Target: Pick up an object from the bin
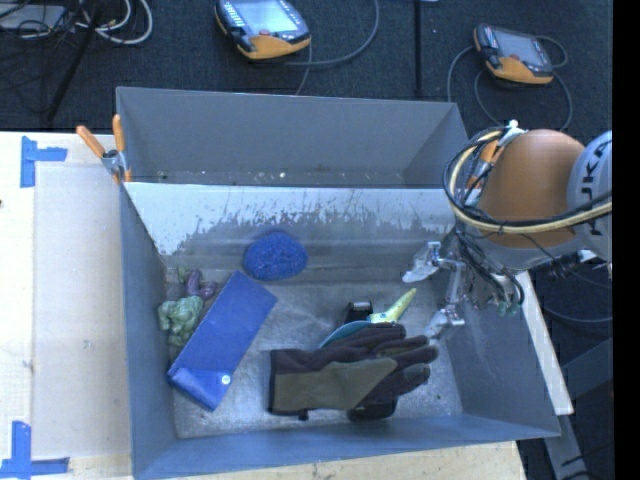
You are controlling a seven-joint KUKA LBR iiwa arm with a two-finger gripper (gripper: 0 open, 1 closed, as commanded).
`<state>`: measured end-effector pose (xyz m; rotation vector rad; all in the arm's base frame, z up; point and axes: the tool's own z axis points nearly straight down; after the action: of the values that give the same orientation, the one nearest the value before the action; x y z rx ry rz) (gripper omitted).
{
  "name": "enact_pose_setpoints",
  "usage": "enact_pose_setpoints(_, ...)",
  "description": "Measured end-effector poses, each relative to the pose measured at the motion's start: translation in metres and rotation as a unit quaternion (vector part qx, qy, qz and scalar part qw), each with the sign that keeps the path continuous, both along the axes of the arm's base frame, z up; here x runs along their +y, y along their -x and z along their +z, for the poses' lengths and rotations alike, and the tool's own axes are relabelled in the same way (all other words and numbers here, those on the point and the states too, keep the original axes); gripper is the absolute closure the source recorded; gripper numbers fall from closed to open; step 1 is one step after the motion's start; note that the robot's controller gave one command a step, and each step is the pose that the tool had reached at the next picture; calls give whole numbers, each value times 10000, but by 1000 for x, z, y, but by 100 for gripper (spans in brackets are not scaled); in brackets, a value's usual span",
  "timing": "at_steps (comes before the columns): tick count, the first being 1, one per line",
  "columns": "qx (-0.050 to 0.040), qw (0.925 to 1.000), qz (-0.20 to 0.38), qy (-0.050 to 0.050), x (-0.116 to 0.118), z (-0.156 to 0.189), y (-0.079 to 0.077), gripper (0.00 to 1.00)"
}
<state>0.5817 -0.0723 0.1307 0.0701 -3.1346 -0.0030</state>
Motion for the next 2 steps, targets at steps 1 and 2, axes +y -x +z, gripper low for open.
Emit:
enact_pose_setpoints(1,0,10000,0,0,0,0,0,0)
enact_pose_setpoints(2,-45,9997,239,17,-23,13,1,0)
